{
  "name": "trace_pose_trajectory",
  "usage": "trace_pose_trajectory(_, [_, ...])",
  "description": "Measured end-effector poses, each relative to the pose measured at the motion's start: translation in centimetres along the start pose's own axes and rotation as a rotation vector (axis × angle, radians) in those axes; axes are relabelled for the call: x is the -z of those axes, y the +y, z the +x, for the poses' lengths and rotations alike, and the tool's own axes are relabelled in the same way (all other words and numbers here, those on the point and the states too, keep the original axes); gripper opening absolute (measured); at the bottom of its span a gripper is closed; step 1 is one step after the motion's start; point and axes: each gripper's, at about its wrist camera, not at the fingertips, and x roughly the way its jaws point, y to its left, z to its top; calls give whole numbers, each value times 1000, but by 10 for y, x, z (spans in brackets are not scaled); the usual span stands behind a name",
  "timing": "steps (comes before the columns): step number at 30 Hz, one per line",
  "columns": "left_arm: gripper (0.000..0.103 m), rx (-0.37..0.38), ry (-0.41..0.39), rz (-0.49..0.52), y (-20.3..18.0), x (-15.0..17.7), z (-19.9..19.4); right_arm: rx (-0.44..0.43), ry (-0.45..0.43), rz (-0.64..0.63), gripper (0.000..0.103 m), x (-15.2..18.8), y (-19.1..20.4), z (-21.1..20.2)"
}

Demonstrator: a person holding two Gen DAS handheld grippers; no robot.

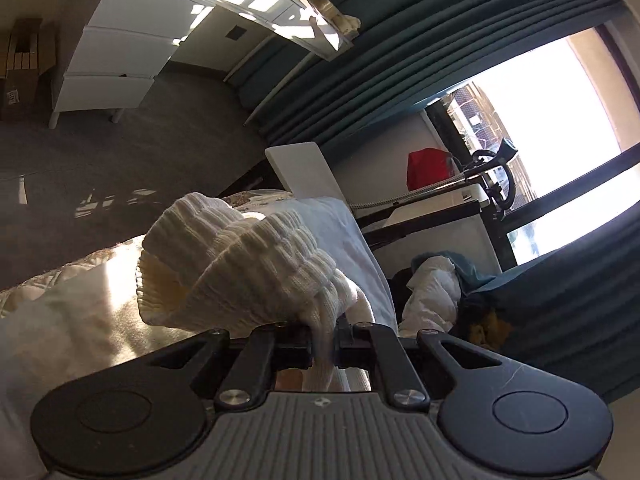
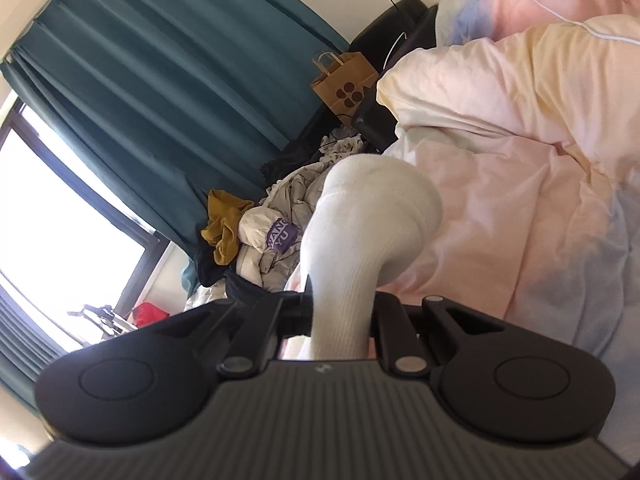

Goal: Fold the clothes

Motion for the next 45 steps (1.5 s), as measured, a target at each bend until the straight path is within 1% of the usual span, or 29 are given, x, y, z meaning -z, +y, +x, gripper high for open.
trace_pose_trajectory(2, [9,-4,13,2,21,3,-26,2,5,44,12,2,-9,-24])
trace_pose_trajectory(3, [9,-4,29,-20,36,6,-38,3,8,66,12,3,-14,-36])
trace_pose_trajectory(5, [9,-5,63,-59,65,12,-62,49,21,101,12,7,-29,-60])
trace_pose_trajectory(8, [10,-23,116,-30,95,23,-81,77,33,151,12,16,-56,-89])
trace_pose_trajectory(11, [10,-31,128,8,113,35,-82,100,69,196,12,23,-79,-87])
trace_pose_trajectory(16, [12,6,123,49,120,48,-74,137,129,271,12,35,-118,-80])
trace_pose_trajectory(19, [19,9,133,74,122,56,-81,159,165,316,13,42,-141,-76])
trace_pose_trajectory(20, [25,12,130,76,123,59,-86,146,169,331,13,42,-146,-76])
trace_pose_trajectory(21, [33,14,127,78,123,62,-91,133,172,334,13,43,-148,-76])
trace_pose_trajectory(22, [37,17,123,85,123,65,-98,132,175,334,13,43,-149,-76])
trace_pose_trajectory(23, [45,16,115,104,122,68,-106,132,179,333,14,44,-150,-77])
trace_pose_trajectory(24, [51,10,105,128,119,72,-115,132,182,332,15,44,-151,-77])
trace_pose_trajectory(27, [58,-3,86,226,102,84,-139,143,191,386,19,47,-157,-81])
trace_pose_trajectory(28, [59,-6,82,265,94,89,-145,160,199,380,20,47,-157,-83])
trace_pose_trajectory(29, [62,-9,77,309,84,95,-150,179,208,370,25,46,-157,-84])
trace_pose_trajectory(30, [65,-9,72,354,74,100,-153,203,210,363,32,47,-155,-88])
trace_pose_trajectory(31, [67,-1,69,400,63,105,-154,227,212,356,36,48,-153,-91])
trace_pose_trajectory(32, [70,9,68,446,53,110,-154,251,213,349,43,48,-152,-94])
trace_pose_trajectory(33, [72,27,73,494,41,116,-152,276,214,342,46,49,-150,-98])
trace_pose_trajectory(35, [76,69,93,597,12,131,-140,293,204,341,54,51,-145,-108])
trace_pose_trajectory(36, [77,89,115,641,-2,141,-132,300,194,333,56,51,-142,-114])
trace_pose_trajectory(39, [79,169,198,775,-49,180,-98,318,156,288,58,53,-129,-132])
trace_pose_trajectory(40, [79,194,225,815,-65,195,-85,318,146,275,58,55,-126,-137])
trace_pose_trajectory(42, [79,234,275,882,-95,227,-59,312,134,260,64,59,-120,-145])
trace_pose_trajectory(45, [79,312,375,962,-138,283,-10,325,99,263,65,64,-115,-149])
